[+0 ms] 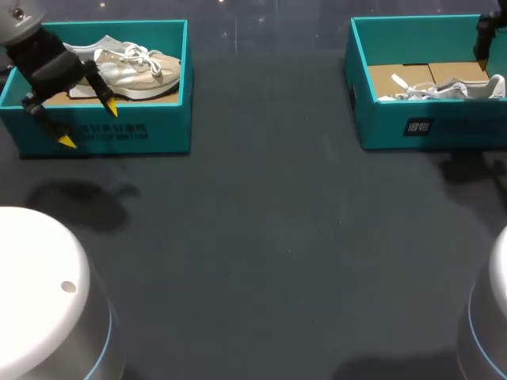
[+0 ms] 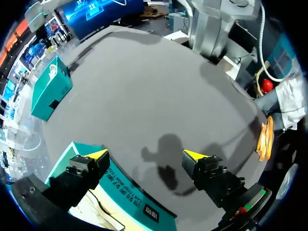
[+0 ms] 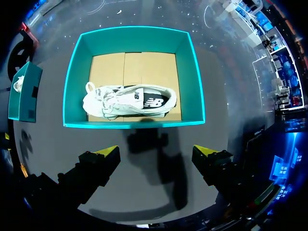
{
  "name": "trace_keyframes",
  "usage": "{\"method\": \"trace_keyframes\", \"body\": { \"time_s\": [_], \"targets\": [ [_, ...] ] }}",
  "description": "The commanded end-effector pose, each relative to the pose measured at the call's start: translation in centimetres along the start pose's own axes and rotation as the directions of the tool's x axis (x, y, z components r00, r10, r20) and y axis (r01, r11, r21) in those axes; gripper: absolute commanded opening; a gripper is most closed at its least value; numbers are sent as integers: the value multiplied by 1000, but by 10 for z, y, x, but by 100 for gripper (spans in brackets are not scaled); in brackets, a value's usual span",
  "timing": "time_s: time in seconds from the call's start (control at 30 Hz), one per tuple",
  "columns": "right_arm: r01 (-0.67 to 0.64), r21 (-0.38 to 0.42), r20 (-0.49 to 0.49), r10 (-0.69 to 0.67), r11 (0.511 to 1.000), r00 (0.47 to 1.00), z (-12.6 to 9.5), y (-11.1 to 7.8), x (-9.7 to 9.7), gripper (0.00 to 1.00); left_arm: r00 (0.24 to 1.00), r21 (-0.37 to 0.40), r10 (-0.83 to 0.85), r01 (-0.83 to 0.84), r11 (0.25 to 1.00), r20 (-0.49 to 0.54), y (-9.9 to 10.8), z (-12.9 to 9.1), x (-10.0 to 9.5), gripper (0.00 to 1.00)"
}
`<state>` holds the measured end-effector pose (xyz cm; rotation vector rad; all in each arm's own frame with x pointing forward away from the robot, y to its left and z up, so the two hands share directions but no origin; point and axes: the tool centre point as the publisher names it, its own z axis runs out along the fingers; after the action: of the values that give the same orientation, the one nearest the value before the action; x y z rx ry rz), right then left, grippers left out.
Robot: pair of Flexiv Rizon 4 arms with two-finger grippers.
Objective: Take the shoe out of the shoebox, open the shoe tongue, remove and reinsert the insole, then place the shoe into the shoebox
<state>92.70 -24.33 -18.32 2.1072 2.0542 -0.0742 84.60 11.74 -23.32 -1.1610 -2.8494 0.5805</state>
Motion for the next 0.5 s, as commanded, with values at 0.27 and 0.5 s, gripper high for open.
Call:
{"method": "trace_keyframes", "body": {
  "time_s": [0.27,0.5],
  "targets": [
    [0,-1,1,0,1000,1000,0,-1,0,100,981,-11,155,-158,987,-117,97,-56,-19,100],
    [0,-1,1,0,1000,1000,0,-1,0,100,981,-11,155,-158,987,-117,97,-56,-19,100]
  ]
}}
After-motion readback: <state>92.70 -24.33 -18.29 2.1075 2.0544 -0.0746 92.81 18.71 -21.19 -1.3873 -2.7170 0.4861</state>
